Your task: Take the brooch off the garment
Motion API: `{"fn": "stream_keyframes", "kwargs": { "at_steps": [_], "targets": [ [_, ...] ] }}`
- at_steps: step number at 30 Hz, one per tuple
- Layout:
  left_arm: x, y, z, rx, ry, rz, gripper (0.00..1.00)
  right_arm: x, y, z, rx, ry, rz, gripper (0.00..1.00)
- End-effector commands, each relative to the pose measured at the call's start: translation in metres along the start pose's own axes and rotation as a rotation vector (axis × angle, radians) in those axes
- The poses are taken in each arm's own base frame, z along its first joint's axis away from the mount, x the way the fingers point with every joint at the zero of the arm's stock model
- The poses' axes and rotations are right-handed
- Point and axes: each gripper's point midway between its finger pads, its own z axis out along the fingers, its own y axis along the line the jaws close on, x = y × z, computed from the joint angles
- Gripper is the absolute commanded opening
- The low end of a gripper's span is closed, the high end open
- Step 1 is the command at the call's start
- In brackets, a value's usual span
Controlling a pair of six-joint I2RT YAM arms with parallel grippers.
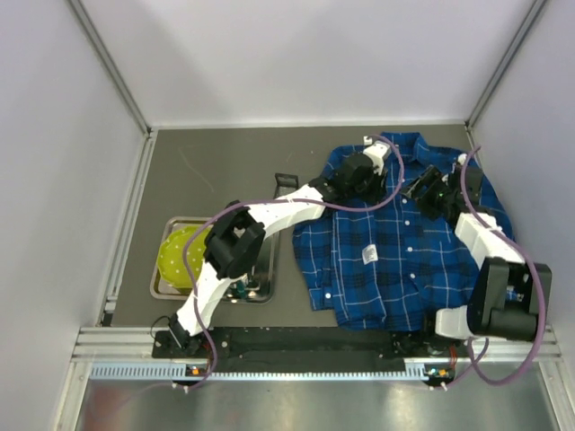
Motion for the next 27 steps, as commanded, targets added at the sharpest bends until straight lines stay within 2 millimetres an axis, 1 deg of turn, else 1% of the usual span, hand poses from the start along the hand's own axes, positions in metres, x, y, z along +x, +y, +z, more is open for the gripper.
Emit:
{"fn": "stream_keyframes", "kwargs": {
  "at_steps": [1,2,3,6,8,11,12,13,15,16,17,18,19,20,22,23,26,27],
  "targets": [
    [-0.047,-0.003,0.013,-0.012,-0.172,0.066,0.34,-0.023,0.017,0.022,-0.097,-0.035,0.018,0.66],
    [-0.048,0.001,0.019,-0.024,-0.187,0.086,0.34,-0.023,0.017,0.030,-0.107,-0.025,0.025,0.63],
    [-0.050,0.004,0.022,-0.036,-0.197,0.096,0.34,-0.023,0.015,0.034,-0.106,-0.020,0.034,0.57],
    [-0.050,0.019,0.035,-0.082,-0.214,0.114,0.30,-0.025,0.013,0.046,-0.110,-0.014,0.048,0.45],
    [-0.047,0.026,0.045,-0.088,-0.217,0.112,0.27,-0.029,0.015,0.050,-0.116,-0.015,0.043,0.45],
    [-0.046,0.037,0.056,-0.094,-0.229,0.118,0.26,-0.034,0.012,0.059,-0.106,-0.020,0.033,0.45],
    [-0.047,0.042,0.059,-0.098,-0.232,0.118,0.26,-0.033,0.008,0.066,-0.098,-0.008,0.031,0.45],
    [-0.046,0.043,0.062,-0.090,-0.231,0.119,0.26,-0.038,0.011,0.068,-0.103,-0.012,0.023,0.45],
    [-0.038,0.052,0.072,-0.093,-0.225,0.118,0.25,-0.040,0.011,0.075,-0.106,-0.001,0.012,0.44],
    [-0.039,0.053,0.074,-0.087,-0.240,0.120,0.25,-0.042,0.010,0.080,-0.104,-0.001,0.012,0.44],
    [-0.031,0.057,0.080,-0.090,-0.234,0.119,0.24,-0.041,0.008,0.083,-0.103,0.003,0.020,0.44],
    [-0.028,0.061,0.083,-0.096,-0.234,0.115,0.24,-0.042,0.009,0.085,-0.105,0.002,0.023,0.44],
    [-0.028,0.063,0.086,-0.097,-0.250,0.107,0.24,-0.041,0.007,0.089,-0.104,0.007,0.027,0.44],
    [-0.021,0.066,0.092,-0.099,-0.245,0.091,0.24,-0.041,0.008,0.091,-0.107,0.010,0.027,0.44],
    [-0.021,0.070,0.096,-0.098,-0.262,0.077,0.24,-0.042,0.008,0.095,-0.112,0.014,0.029,0.44],
    [-0.017,0.074,0.100,-0.107,-0.262,0.071,0.24,-0.042,0.012,0.096,-0.124,0.008,0.024,0.44],
    [-0.018,0.079,0.104,-0.117,-0.287,0.053,0.24,-0.037,0.016,0.103,-0.132,0.012,0.018,0.43],
    [-0.018,0.080,0.104,-0.116,-0.292,0.047,0.24,-0.035,0.021,0.105,-0.140,0.016,0.013,0.42]
  ]
}}
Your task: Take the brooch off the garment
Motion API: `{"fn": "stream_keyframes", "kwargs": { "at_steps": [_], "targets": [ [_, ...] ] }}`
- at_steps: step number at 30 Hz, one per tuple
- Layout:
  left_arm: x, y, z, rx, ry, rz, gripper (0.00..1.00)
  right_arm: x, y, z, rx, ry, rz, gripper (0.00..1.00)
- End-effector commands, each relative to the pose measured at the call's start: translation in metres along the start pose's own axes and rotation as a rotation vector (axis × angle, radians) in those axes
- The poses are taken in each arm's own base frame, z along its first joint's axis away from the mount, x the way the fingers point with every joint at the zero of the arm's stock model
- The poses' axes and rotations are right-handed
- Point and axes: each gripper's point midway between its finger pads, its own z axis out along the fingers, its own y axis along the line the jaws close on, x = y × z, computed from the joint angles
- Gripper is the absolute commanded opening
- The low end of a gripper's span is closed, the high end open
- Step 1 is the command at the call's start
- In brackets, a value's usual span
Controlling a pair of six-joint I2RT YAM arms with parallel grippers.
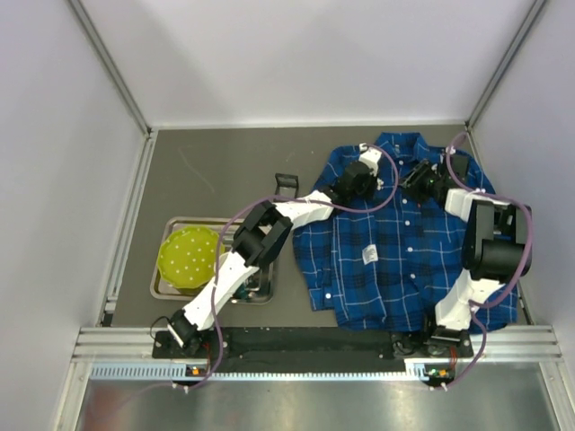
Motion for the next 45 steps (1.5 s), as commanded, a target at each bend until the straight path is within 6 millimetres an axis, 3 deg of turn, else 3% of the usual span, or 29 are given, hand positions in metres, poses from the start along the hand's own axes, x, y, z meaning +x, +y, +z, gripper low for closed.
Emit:
{"fn": "stream_keyframes", "kwargs": {
  "at_steps": [1,12,19,29,33,41,45],
  "targets": [
    [-0.046,-0.008,0.006,0.020,-0.160,-0.047,0.24,-0.019,0.033,0.010,-0.093,-0.056,-0.062,0.42],
    [-0.049,0.001,0.005,-0.010,-0.204,-0.062,0.27,-0.012,0.034,0.038,-0.090,-0.019,-0.053,0.36],
    [-0.028,0.025,0.016,-0.029,-0.144,-0.164,0.26,-0.010,0.028,0.046,-0.066,-0.009,-0.076,0.37],
    [-0.018,0.015,0.012,0.030,-0.081,-0.257,0.24,0.001,0.030,0.069,-0.108,0.080,-0.111,0.35],
    [-0.023,0.010,0.010,0.046,-0.081,-0.268,0.24,0.006,0.034,0.071,-0.145,0.095,-0.103,0.34],
    [-0.016,0.005,0.009,0.073,-0.048,-0.277,0.24,0.007,0.040,0.070,-0.178,0.090,-0.080,0.24],
    [-0.027,0.000,0.005,0.089,-0.049,-0.262,0.25,0.007,0.039,0.070,-0.176,0.085,-0.090,0.18]
  ]
}}
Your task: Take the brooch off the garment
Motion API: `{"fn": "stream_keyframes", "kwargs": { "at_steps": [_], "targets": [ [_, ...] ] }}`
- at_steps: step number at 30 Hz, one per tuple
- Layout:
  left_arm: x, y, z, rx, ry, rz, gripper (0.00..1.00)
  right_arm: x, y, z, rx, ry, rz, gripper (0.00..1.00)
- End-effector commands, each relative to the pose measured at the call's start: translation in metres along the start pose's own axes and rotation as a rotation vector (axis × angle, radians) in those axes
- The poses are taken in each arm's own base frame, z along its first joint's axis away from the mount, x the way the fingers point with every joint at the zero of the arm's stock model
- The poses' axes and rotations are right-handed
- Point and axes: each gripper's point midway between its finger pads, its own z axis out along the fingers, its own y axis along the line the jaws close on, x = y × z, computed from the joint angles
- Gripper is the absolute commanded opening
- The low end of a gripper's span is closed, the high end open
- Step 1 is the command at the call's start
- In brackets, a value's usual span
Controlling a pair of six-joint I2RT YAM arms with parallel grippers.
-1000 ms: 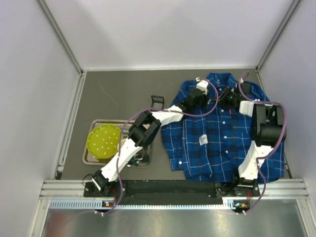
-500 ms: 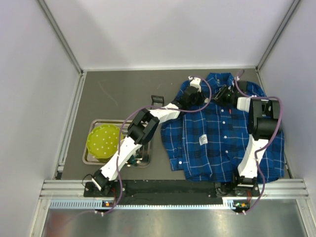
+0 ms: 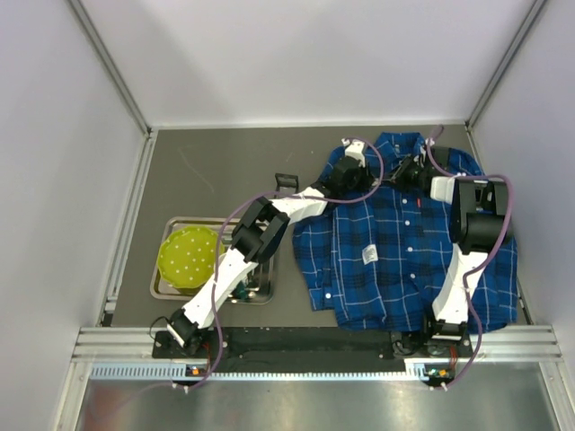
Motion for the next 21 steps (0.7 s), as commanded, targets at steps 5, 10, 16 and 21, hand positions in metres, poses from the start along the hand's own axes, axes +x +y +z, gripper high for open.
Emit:
{"fn": "stream_keyframes", "kwargs": {
  "at_steps": [5,10,16,21],
  "targets": [
    [-0.028,-0.033,-0.018,0.046,0.081,-0.011,0.43,-0.002,0.020,0.003,-0.082,-0.003,-0.064,0.15],
    [-0.041,-0.037,-0.039,-0.004,0.137,-0.134,0.53,0.000,0.019,0.002,-0.083,-0.001,-0.071,0.15],
    [-0.047,-0.046,-0.062,-0.011,0.225,-0.341,0.51,0.003,0.019,0.002,-0.085,0.030,-0.091,0.19],
    [-0.047,-0.049,-0.077,-0.011,0.305,-0.619,0.55,0.004,0.018,0.002,-0.076,0.030,-0.100,0.19]
  ]
}}
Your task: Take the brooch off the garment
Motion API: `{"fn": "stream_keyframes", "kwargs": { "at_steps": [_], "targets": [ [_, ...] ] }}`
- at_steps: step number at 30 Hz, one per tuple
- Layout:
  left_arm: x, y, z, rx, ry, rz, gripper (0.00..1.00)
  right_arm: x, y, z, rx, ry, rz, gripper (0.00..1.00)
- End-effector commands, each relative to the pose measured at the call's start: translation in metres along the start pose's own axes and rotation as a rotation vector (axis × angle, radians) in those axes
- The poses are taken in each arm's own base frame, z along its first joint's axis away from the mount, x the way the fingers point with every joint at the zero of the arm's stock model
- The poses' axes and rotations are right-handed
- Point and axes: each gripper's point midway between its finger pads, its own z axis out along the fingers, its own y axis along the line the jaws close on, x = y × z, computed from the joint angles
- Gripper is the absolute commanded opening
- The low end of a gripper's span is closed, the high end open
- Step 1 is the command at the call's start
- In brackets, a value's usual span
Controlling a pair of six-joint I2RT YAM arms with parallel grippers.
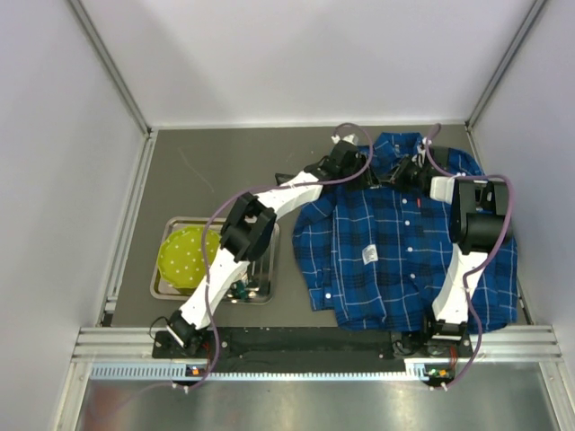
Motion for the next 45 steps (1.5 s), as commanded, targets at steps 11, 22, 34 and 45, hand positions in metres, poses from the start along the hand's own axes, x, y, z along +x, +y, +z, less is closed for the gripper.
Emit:
{"fn": "stream_keyframes", "kwargs": {
  "at_steps": [11,22,34,45],
  "targets": [
    [-0.041,-0.017,-0.029,0.042,0.043,-0.655,0.60,0.002,0.022,0.000,-0.043,-0.011,-0.136,0.00],
    [-0.036,0.005,0.004,-0.051,-0.040,-0.716,0.38,-0.001,0.028,-0.009,0.001,-0.077,-0.212,0.00],
    [-0.028,0.021,0.022,-0.135,-0.086,-0.804,0.62,0.001,0.038,-0.017,-0.056,-0.113,-0.261,0.00],
    [-0.007,0.017,0.038,-0.132,-0.069,-0.816,0.62,0.008,0.052,-0.023,-0.141,-0.103,-0.302,0.02]
  ]
}}
